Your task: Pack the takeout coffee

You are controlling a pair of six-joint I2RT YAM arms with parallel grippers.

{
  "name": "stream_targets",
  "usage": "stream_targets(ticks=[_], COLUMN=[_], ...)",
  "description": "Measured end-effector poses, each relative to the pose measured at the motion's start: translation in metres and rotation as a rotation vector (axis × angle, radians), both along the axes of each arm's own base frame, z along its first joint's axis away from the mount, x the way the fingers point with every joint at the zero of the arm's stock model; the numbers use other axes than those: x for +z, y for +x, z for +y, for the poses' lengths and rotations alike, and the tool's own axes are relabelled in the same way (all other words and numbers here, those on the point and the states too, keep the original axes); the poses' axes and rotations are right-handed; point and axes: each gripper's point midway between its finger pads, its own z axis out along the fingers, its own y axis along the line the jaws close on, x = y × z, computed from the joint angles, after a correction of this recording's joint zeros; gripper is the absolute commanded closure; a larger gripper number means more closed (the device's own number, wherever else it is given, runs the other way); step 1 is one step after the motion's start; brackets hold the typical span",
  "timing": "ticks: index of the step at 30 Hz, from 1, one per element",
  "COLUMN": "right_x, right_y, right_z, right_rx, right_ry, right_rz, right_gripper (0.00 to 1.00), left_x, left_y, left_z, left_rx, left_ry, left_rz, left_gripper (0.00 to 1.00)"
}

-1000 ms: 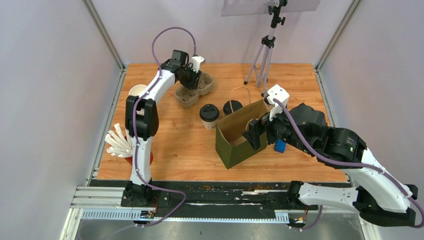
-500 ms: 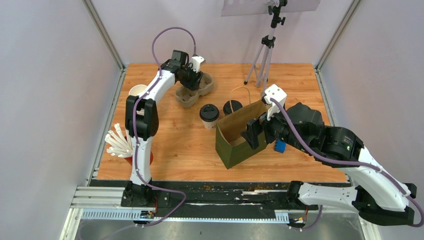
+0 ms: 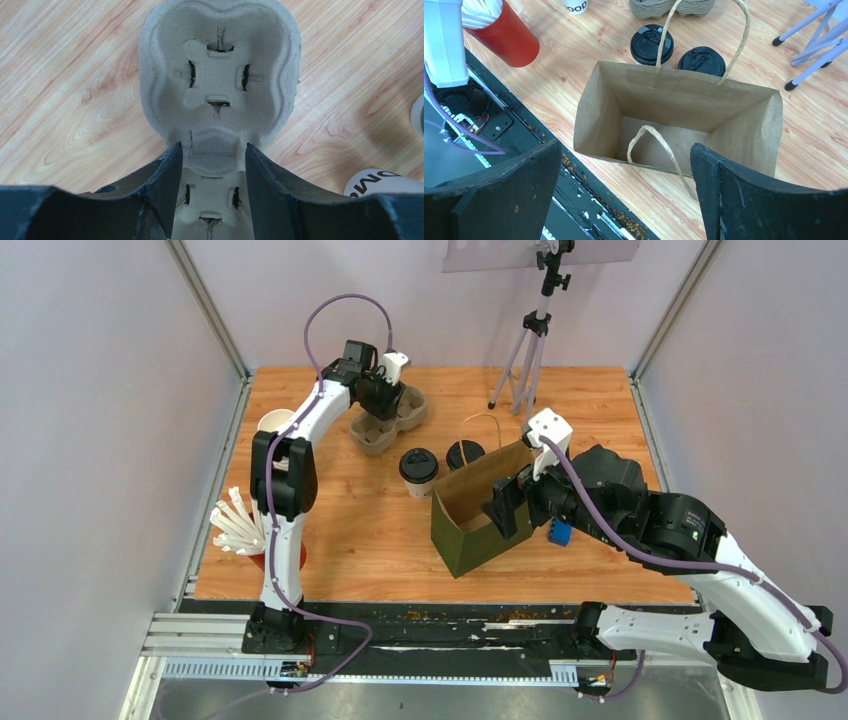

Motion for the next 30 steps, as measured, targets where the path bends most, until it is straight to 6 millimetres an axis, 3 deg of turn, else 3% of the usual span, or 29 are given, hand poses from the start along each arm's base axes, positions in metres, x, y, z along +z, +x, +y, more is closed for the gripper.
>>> stream_targets(ticks=[30], right_x=[0.0003], right_y=[0.0023], right_z=[-0.0023], right_rx=[-0.016], right_ry=[-0.004], right_rz=[-0.007], right_gripper=[0.00], left_x=[-0.0009], left_y=[-0.0003], left_z=[-0.0007], left_rx=[-0.015], left_ry=[0.003], left_rz=[-0.003], left_gripper=[0.43])
